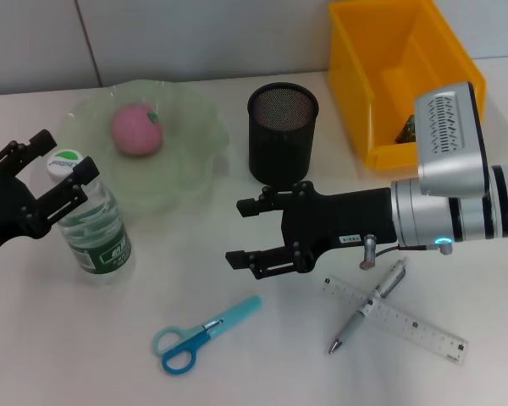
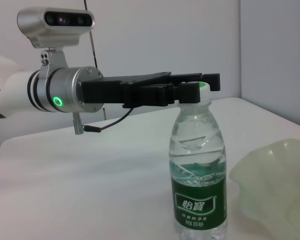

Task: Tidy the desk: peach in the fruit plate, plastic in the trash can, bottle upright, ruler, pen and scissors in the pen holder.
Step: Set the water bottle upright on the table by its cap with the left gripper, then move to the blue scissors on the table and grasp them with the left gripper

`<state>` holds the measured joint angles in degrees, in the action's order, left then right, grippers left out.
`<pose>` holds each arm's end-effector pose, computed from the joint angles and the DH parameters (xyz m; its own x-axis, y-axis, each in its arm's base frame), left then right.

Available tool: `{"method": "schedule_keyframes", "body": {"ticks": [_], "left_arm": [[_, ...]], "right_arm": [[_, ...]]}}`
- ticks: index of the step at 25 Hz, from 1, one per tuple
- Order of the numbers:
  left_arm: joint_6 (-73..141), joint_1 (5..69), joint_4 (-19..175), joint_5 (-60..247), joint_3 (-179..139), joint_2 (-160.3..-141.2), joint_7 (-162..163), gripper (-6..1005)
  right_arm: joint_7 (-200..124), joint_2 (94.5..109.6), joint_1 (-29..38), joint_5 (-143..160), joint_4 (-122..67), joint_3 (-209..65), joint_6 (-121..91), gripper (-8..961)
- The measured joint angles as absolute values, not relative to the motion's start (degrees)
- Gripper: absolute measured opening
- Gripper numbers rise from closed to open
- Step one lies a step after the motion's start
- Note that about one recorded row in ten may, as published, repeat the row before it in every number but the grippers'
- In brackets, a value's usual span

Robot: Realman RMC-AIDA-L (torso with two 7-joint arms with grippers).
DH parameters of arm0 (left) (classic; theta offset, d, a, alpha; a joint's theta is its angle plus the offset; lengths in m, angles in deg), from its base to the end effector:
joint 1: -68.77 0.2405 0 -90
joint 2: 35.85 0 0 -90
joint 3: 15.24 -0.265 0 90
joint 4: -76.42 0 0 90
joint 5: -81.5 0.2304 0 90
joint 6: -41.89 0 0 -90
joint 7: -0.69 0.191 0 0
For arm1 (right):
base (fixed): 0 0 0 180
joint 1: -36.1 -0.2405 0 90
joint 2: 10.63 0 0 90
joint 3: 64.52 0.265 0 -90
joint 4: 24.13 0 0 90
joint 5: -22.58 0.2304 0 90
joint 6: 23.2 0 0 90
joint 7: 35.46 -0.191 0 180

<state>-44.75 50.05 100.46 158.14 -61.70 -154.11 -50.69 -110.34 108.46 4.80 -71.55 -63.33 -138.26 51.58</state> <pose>-0.2994 0.3425 -0.0153 0.6226 0.0266 0.7821 0.5603 -0.7128 -0.4218 0.2025 0.3710 -0.1115 0.8958 -0.1558 -0.4163 -0.2273 -0.9654 -0.1277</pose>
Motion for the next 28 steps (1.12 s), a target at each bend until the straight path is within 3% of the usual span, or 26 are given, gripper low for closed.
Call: {"method": "schedule_keyframes", "body": {"ticks": [2, 7, 17, 18, 23, 27, 28], "left_arm": [[-45.01, 50.18, 100.71, 158.14, -61.68, -154.03, -51.20, 722], [-46.94, 50.85, 100.98, 158.16, -61.57, -153.85, -51.64, 867], [-52.31, 53.77, 105.22, 158.40, -60.07, -153.24, -57.60, 865], [-57.34, 54.57, 106.15, 158.90, -60.00, -151.27, -63.44, 865], [-64.16, 54.68, 107.42, 161.93, -60.35, -149.18, -70.31, 864], [-65.57, 54.62, 109.04, 163.74, -60.45, -149.17, -72.36, 863], [-66.57, 53.98, 115.63, 171.13, -60.68, -150.91, -77.00, 863]], "right_arm": [[-110.34, 108.45, 4.81, -71.54, -63.33, -138.26, 51.57, 776], [-110.35, 108.45, 4.88, -71.54, -63.30, -138.26, 51.53, 776], [-110.64, 108.54, 5.08, -71.40, -63.23, -137.76, 51.64, 775], [-110.75, 108.55, 5.08, -71.39, -63.21, -137.73, 51.68, 775], [-110.77, 108.57, 5.47, -71.01, -63.14, -136.90, 51.72, 775], [-110.68, 108.56, 5.90, -68.86, -63.26, -136.41, 51.75, 775], [-110.69, 108.52, 6.09, -68.46, -63.29, -136.19, 51.77, 775]]}}
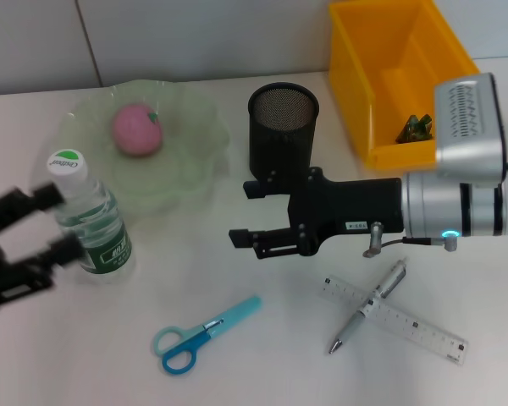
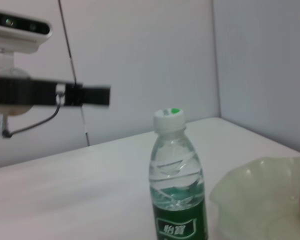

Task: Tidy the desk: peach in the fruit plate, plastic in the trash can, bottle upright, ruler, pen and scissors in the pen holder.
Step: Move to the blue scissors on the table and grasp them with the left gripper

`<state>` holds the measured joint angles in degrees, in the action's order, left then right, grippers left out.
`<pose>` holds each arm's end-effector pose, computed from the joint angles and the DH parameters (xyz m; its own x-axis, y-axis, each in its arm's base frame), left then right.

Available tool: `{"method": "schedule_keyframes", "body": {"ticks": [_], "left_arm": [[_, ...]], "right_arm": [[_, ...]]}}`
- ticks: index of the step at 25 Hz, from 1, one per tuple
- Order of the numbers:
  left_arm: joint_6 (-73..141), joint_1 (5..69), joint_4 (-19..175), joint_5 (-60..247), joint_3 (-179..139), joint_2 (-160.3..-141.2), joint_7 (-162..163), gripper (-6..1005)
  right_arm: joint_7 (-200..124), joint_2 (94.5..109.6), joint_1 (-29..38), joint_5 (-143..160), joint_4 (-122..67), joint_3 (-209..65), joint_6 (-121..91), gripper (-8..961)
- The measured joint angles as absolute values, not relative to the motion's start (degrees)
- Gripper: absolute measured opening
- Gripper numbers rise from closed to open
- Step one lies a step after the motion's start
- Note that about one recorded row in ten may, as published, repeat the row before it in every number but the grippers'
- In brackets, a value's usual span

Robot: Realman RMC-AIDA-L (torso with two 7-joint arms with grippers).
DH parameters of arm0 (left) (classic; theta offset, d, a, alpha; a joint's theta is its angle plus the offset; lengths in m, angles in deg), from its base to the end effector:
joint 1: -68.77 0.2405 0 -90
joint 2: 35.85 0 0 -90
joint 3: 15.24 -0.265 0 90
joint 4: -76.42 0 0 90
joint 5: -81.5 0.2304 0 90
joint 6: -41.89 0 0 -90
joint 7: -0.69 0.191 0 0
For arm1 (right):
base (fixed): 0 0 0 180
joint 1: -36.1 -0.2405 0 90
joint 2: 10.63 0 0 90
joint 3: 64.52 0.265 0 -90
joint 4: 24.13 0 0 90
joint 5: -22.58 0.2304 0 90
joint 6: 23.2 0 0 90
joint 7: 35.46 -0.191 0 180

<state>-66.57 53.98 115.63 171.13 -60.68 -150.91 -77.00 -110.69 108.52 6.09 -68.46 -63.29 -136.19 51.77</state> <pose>-0.2729 0.2833 0.0247 0.5769 0.2575 0.7752 0.4441 -0.8954 -0.0330 0.2037 0.3756 -0.1004 0.8551 -0.1868 -0.4836 -0.2904 -0.9453 -0.1483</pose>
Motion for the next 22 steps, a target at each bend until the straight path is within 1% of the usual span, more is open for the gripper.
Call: {"method": "schedule_keyframes", "body": {"ticks": [7, 13, 22], "left_arm": [[-66.64, 51.98, 119.03, 180.99, -60.77, -153.84, -76.68, 863], [-66.05, 50.59, 118.24, 184.64, -60.82, -154.28, -74.23, 863], [-62.46, 47.86, 116.54, 185.38, -65.99, -154.44, -72.02, 864]], "right_arm": [[-111.49, 108.46, 8.25, -68.15, -65.60, -135.24, 51.94, 775], [-111.68, 108.38, 9.61, -68.12, -65.29, -130.25, 55.10, 775], [-112.13, 108.23, 10.13, -68.11, -64.23, -121.60, 58.94, 775]]}}
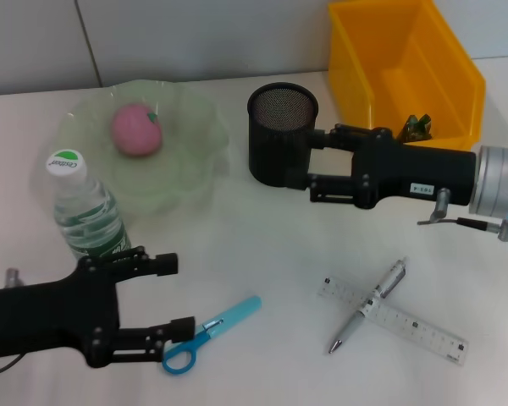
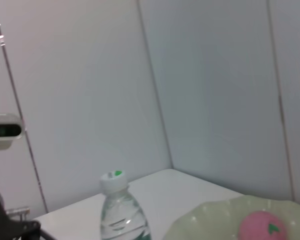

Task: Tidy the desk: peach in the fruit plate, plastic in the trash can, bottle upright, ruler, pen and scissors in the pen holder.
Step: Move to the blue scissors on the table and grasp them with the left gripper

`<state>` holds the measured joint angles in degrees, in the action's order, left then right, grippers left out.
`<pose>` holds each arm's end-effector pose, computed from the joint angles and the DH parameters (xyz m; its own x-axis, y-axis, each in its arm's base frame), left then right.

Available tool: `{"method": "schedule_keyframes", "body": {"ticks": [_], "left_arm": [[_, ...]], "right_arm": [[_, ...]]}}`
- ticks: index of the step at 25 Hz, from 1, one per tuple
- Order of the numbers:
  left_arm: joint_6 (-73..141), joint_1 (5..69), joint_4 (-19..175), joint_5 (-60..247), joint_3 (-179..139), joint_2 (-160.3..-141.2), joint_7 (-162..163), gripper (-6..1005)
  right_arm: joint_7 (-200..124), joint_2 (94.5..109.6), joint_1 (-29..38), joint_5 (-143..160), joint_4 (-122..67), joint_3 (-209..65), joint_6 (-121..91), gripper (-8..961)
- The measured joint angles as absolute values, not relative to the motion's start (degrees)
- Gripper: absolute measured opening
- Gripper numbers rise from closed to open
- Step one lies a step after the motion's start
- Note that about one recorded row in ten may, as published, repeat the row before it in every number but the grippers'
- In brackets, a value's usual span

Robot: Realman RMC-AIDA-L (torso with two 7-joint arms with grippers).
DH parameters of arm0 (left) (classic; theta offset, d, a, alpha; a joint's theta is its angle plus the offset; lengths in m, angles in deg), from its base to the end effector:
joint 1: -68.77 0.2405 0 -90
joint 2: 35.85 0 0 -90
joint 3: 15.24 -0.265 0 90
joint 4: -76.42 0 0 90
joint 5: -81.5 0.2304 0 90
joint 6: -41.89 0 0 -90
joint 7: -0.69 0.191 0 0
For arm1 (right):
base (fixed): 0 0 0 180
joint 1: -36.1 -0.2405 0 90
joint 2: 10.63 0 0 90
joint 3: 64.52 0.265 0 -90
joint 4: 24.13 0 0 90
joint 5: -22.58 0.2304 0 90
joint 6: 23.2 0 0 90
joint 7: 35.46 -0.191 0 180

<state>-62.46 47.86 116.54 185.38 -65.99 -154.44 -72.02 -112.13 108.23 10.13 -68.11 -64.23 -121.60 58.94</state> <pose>-0.2534 0.2882 -0.0425 0.7665 0.2588 0.5877 0.2905 -0.9559 0.0421 0.2288 0.3785 -0.0441 0.7355 -0.2252 -0.6390 -0.4361 -0.8792 -0.1921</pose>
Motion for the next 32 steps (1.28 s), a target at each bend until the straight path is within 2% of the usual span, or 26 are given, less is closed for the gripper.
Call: {"method": "schedule_keyframes", "body": {"ticks": [10, 15, 19, 23, 26, 32], "left_arm": [[-59.25, 44.72, 113.91, 185.61, -68.76, -154.17, -70.64, 863], [-59.70, 44.32, 114.19, 185.35, -68.76, -154.15, -70.75, 863], [-59.71, 43.82, 114.21, 185.32, -68.56, -154.15, -71.13, 864], [-59.71, 43.46, 114.21, 185.30, -68.37, -154.15, -71.49, 864], [-59.61, 43.00, 114.57, 185.29, -68.37, -154.17, -72.64, 864], [-59.87, 42.25, 120.21, 185.41, -69.00, -154.19, -80.14, 864]], "right_arm": [[-116.73, 108.47, 10.33, -67.16, -64.01, -117.89, 55.58, 775], [-117.86, 107.77, 10.46, -68.22, -64.36, -118.12, 57.69, 775], [-118.97, 106.31, 10.97, -74.95, -66.49, -117.75, 64.04, 775], [-122.60, 103.36, 10.56, -80.59, -67.11, -117.44, 70.62, 775], [-123.99, 101.76, 10.30, -82.81, -67.31, -117.31, 74.00, 775], [-124.30, 101.00, 10.60, -86.88, -68.16, -116.37, 76.66, 775]]}}
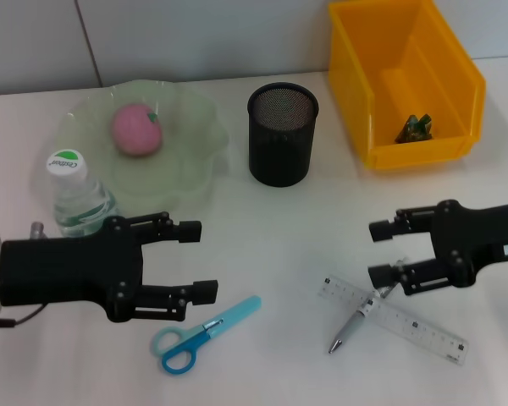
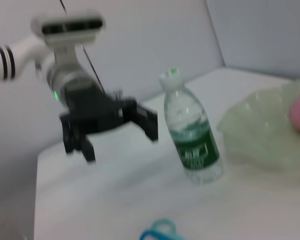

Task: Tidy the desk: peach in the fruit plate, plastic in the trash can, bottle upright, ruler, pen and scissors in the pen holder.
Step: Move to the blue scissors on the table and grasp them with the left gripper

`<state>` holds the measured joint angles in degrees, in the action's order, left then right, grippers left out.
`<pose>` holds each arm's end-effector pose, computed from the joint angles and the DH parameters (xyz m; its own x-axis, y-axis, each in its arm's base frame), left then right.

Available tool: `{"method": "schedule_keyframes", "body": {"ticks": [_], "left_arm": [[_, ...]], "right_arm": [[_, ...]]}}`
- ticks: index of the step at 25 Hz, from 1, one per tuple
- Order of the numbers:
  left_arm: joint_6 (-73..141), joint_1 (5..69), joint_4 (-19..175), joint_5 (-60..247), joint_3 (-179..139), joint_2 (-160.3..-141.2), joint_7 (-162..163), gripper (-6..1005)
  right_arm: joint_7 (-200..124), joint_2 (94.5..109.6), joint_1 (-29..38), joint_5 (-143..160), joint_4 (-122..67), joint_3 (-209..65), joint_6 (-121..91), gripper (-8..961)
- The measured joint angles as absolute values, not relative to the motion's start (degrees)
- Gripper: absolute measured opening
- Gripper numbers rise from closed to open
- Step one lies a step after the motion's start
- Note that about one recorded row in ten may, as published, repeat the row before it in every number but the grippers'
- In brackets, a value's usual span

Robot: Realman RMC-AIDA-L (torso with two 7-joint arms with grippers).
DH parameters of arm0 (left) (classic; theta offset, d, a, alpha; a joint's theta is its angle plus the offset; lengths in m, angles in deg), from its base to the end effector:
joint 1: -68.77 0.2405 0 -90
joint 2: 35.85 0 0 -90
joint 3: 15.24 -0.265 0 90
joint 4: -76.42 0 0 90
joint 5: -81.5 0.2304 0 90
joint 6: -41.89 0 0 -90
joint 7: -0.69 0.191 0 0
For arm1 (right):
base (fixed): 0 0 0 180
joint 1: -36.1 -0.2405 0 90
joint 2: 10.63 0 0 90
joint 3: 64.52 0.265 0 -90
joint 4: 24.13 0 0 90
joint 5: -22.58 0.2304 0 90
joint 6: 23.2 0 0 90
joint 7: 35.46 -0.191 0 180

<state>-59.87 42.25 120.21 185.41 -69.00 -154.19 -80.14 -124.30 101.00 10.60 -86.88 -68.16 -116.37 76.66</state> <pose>-0.2210 0.3204 -0.0425 0.8043 0.2659 0.5314 0.2685 -0.9604 0.0742 0.2723 0.3317 -0.0023 0.8249 -0.4114 -0.3877 -0.4402 -0.8978 0.0163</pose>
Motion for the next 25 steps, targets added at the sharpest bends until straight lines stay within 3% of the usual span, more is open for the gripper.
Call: {"method": "schedule_keyframes", "body": {"ticks": [15, 25], "left_arm": [[-64.02, 43.36, 156.84, 189.11, -76.02, -154.06, -106.53, 864], [-63.51, 35.49, 171.12, 202.68, -86.97, -154.47, -119.09, 863]], "right_arm": [[-127.60, 100.69, 9.00, -92.90, -70.73, -115.90, 78.09, 775], [-128.17, 101.08, 5.92, -97.78, -70.92, -116.11, 77.07, 775]]}}
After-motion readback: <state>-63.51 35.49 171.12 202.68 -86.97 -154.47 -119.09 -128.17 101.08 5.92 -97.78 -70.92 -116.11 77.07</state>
